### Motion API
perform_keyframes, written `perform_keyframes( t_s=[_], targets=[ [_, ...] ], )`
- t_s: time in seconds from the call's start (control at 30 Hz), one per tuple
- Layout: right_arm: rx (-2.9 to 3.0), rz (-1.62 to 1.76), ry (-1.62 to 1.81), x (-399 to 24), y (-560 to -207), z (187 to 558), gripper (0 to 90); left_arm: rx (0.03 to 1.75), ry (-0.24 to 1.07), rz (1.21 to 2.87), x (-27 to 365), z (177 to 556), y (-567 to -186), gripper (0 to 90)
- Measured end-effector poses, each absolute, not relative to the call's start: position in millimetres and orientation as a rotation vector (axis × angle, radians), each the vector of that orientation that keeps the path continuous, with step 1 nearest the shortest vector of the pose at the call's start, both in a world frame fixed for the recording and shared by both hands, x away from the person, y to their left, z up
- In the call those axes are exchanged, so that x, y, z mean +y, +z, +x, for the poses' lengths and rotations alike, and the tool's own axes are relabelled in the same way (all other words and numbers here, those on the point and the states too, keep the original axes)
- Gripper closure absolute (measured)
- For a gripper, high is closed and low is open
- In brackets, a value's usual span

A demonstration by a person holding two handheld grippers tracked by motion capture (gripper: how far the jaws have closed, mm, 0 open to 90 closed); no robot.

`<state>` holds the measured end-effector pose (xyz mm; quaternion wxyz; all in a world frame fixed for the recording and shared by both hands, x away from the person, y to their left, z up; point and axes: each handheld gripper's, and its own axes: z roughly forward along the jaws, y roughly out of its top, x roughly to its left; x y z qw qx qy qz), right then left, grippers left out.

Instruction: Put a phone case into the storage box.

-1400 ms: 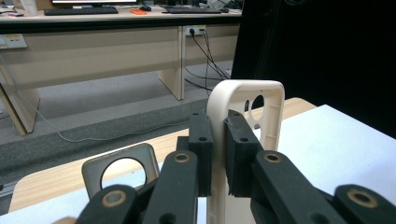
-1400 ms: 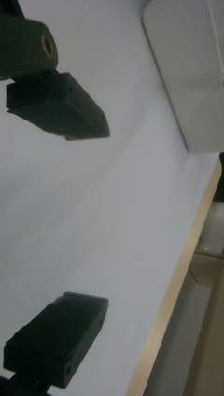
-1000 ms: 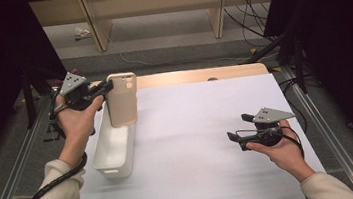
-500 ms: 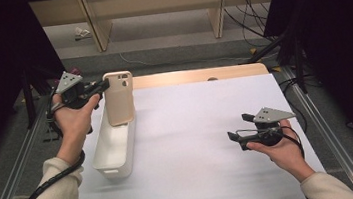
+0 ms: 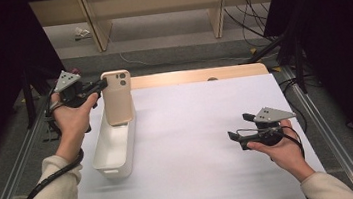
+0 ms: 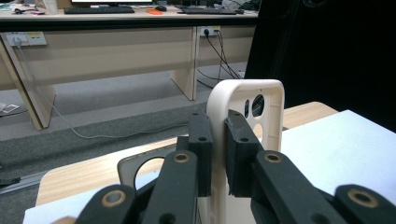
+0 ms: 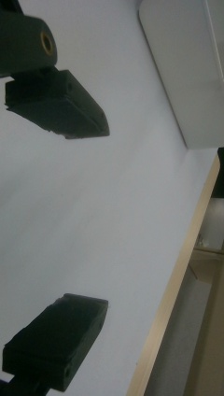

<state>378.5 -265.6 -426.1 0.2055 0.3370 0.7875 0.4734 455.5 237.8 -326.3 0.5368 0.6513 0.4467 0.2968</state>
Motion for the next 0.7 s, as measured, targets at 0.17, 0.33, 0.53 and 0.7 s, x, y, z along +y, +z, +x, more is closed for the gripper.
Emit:
perform_keyframes(
  t_s=[0.17, 0.33, 0.53, 0.7],
  targets=[
    [2.193, 0.938, 1.319, -265.7, -426.0, 378.6, 14.4, 1.064, 0.710, 1.553, 238.7, 456.5, -325.9, 82.3],
    [2.200, 0.940, 1.317, -265.6, -426.5, 378.6, 12.6, 1.068, 0.713, 1.546, 240.0, 456.9, -326.1, 82.2],
    [2.207, 0.934, 1.311, -265.0, -426.9, 378.6, 9.5, 1.071, 0.717, 1.546, 242.1, 458.3, -326.5, 82.2],
    [2.214, 0.933, 1.309, -265.0, -427.4, 378.9, 7.3, 1.074, 0.721, 1.547, 244.0, 459.3, -326.5, 82.3]
  ],
)
